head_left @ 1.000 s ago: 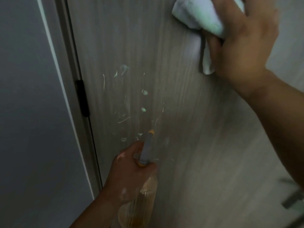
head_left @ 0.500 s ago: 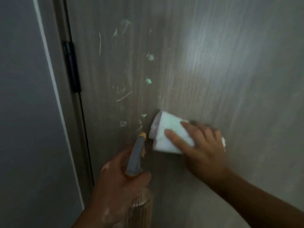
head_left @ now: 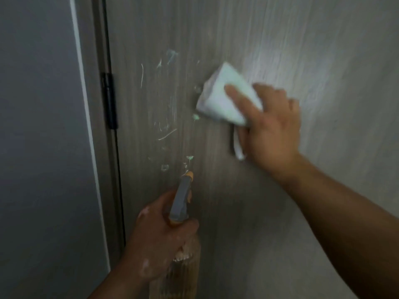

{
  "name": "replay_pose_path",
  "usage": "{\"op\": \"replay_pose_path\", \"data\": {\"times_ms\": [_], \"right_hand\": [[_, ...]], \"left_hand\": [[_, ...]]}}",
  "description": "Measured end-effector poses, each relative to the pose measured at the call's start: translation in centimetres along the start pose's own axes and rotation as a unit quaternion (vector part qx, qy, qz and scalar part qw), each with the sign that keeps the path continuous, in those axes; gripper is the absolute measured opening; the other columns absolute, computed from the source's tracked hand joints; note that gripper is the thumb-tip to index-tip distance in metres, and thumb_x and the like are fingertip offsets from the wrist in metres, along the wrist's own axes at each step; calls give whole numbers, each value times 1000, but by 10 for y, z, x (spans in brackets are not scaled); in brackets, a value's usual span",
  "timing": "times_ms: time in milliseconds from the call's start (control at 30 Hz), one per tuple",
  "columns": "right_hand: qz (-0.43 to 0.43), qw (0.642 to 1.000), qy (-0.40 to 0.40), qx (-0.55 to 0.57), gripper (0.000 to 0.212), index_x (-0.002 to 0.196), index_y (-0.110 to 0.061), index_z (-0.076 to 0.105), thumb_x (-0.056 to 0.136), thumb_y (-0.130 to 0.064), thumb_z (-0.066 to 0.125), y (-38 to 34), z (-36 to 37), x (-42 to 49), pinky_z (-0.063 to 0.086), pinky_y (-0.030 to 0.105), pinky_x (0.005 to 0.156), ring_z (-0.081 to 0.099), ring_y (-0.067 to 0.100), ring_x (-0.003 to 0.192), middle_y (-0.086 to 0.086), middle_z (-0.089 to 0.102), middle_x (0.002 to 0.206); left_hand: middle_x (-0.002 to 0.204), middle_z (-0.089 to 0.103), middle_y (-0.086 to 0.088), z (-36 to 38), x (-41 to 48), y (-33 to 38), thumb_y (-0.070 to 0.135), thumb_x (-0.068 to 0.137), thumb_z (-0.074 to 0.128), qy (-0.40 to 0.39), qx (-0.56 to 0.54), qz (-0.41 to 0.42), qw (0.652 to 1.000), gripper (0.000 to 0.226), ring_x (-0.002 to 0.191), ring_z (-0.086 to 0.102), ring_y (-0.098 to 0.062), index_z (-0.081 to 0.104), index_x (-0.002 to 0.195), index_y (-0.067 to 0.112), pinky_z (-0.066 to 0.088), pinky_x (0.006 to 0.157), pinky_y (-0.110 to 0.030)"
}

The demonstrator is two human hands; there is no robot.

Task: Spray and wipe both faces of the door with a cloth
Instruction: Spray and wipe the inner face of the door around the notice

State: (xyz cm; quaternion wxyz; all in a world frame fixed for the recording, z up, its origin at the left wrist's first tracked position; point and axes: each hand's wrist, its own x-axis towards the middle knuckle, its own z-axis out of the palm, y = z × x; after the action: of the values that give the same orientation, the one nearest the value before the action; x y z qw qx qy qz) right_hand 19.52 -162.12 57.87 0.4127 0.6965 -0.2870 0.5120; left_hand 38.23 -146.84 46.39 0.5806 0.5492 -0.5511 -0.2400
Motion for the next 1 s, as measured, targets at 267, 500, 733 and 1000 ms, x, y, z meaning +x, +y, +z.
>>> {"op": "replay_pose_path", "data": {"times_ms": [267, 500, 733, 1000], "right_hand": [[82, 993, 79, -19, 57, 146, -33, 56, 90, -31, 67, 1, 7, 54, 44, 42, 78, 59, 35, 103, 11, 62, 125], [74, 992, 101, -34, 54, 149, -34, 51, 95, -37, 58, 5, 11, 53, 47, 46, 78, 58, 37, 107, 13, 59, 128], [89, 994, 65, 4, 63, 150, -32, 50, 89, -29, 64, -21, 15, 7, 49, 48, 81, 55, 42, 108, 17, 57, 128], [-127, 983, -129, 15, 68, 155, -35, 44, 90, -38, 63, -75, 38, -146, 40, 44, 85, 60, 34, 109, 13, 58, 135]], "left_hand": [[52, 51, 7, -2, 10, 6, 16, 70, 80, -19, -19, 15, 1000, 31, 50, 47, -11, 72, 98, 28, 43, 53, -27], [59, 59, 8, -2, 23, -8, 32, 59, 72, -13, 30, 48, 998, 38, 57, 60, -18, 71, 97, 28, 50, 59, -31], [73, 67, -3, -10, 23, -22, 29, 61, 76, 6, 25, 49, 998, 31, 66, 65, -20, 72, 91, 22, 53, 62, -34], [74, 76, 17, -37, 11, -24, 8, 75, 80, 12, 35, 37, 999, 37, 65, 69, -1, 77, 89, 42, 49, 54, -10]]}}
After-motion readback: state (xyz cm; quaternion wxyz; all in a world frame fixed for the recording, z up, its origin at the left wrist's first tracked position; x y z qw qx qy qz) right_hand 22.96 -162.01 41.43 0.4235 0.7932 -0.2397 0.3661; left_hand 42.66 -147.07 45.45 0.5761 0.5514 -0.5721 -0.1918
